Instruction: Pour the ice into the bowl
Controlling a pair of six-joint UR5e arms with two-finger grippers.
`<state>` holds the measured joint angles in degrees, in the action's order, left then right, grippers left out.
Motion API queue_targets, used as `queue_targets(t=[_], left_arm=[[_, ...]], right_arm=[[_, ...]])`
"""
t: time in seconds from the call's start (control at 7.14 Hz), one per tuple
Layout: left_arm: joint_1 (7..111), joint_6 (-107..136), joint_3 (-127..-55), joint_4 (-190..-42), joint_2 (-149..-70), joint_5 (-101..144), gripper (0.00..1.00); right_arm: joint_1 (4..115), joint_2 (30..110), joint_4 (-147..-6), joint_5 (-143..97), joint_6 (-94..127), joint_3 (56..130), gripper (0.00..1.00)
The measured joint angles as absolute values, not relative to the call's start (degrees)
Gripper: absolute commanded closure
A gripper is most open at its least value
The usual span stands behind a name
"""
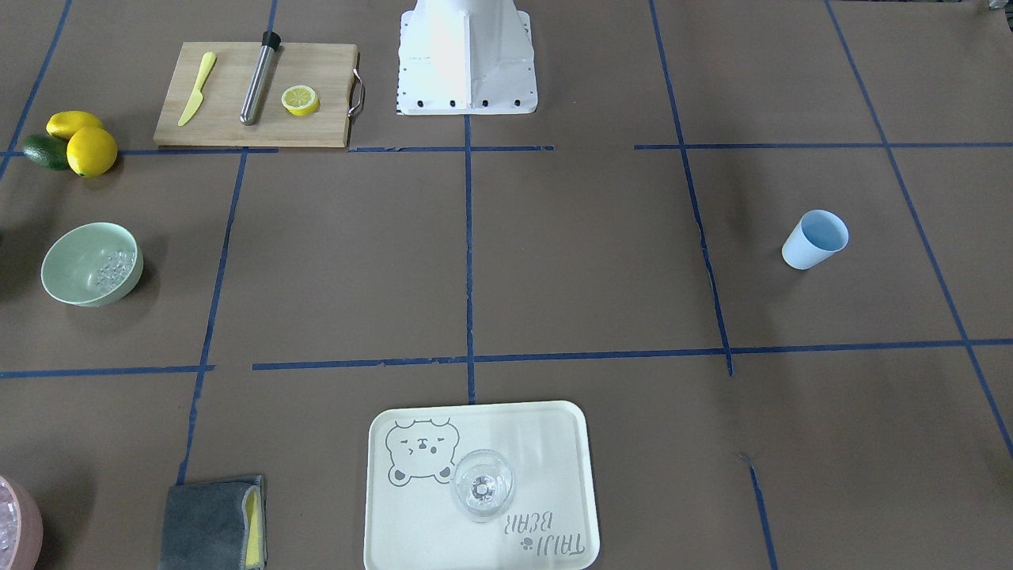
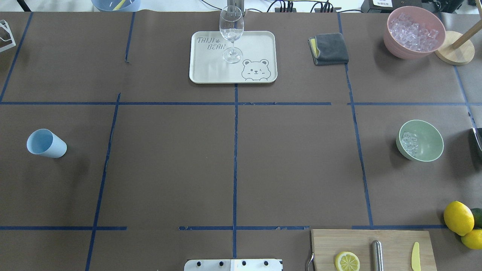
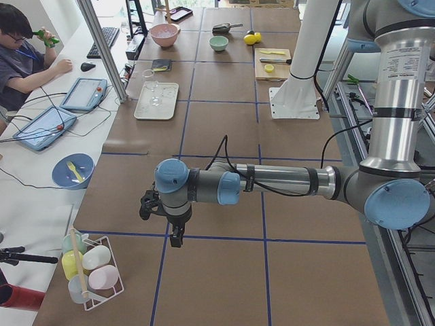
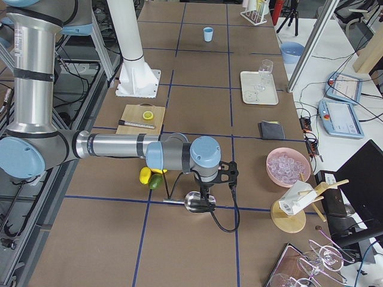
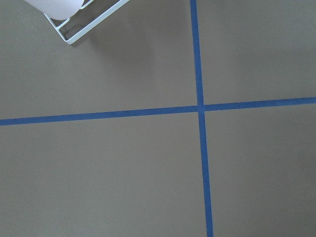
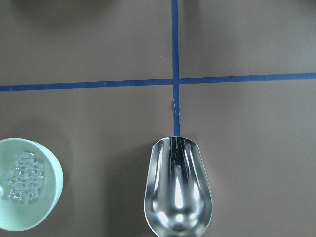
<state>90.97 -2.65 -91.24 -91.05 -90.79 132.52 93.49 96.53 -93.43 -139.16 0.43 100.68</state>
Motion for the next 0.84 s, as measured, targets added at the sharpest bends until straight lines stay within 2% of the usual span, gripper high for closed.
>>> queue_targets(t=[0.42,0.84], left_arm=[[91.0,-2.4,-91.2,-91.0,-90.8,132.5,0.00],[91.0,-2.1,-90.9,-91.0,-90.8,132.5,0.00]], right_arm=[[93.5,96.0,-93.9,-138.8,0.7,99.7,0.00],[93.5,96.0,-85.8,-138.8,0.7,96.3,0.00]])
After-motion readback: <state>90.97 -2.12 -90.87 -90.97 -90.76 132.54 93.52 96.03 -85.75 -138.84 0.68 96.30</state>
